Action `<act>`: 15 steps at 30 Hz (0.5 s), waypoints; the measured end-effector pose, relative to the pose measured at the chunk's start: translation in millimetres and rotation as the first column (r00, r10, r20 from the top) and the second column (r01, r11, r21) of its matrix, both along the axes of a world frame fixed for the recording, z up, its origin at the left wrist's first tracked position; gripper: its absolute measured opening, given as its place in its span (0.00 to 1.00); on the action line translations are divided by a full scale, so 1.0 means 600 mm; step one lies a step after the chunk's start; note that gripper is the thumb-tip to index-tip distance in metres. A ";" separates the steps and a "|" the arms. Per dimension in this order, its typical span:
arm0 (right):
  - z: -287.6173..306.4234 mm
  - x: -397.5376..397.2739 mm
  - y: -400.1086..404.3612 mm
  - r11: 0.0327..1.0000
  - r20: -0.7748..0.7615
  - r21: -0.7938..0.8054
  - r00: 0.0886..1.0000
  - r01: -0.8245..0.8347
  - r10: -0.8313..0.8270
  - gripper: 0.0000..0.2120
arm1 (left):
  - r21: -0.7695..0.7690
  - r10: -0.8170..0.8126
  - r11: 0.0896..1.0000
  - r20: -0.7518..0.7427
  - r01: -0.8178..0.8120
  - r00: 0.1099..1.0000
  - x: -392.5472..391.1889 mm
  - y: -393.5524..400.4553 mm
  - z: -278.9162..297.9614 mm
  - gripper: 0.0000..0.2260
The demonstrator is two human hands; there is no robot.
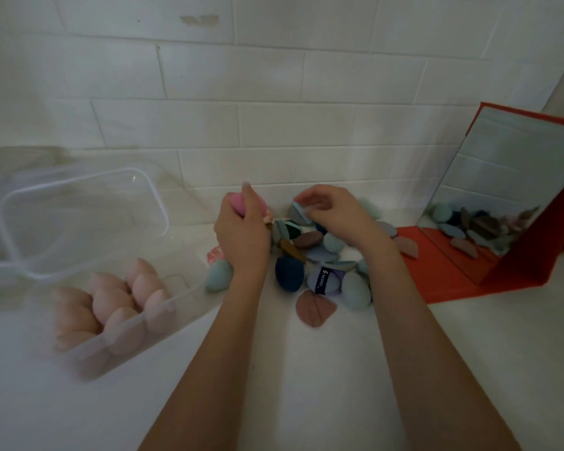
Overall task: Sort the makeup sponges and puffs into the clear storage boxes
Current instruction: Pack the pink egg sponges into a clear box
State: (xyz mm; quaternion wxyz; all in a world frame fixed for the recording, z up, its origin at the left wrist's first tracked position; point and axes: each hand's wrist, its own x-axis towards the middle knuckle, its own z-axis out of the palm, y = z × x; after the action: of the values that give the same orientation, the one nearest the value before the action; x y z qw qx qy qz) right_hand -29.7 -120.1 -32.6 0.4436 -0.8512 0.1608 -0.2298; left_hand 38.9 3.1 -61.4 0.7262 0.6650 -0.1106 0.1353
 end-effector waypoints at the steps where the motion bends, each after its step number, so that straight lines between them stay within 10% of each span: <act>1: -0.001 0.008 0.017 0.997 -0.011 -0.035 0.997 -0.070 0.070 0.13 | 0.051 0.008 0.999 0.052 -0.010 0.999 -0.005 0.005 0.001 0.16; 8: -0.032 0.023 0.053 0.936 -0.356 -0.172 0.905 -0.307 0.232 0.06 | -0.009 -0.194 0.981 -0.058 0.194 0.979 -0.040 0.035 0.004 0.13; 15: -0.032 0.007 -0.007 0.979 -0.237 -0.180 0.970 -0.092 0.047 0.17 | -0.528 -0.788 0.613 -0.360 0.587 0.499 -0.014 0.059 0.008 0.30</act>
State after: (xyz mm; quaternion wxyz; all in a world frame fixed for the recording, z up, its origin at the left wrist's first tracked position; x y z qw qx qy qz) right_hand -25.4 -124.5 -51.9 0.3463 -0.9158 0.1587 -0.1276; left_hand 30.7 38.3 -56.5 0.8173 0.4350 -0.1269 -0.3558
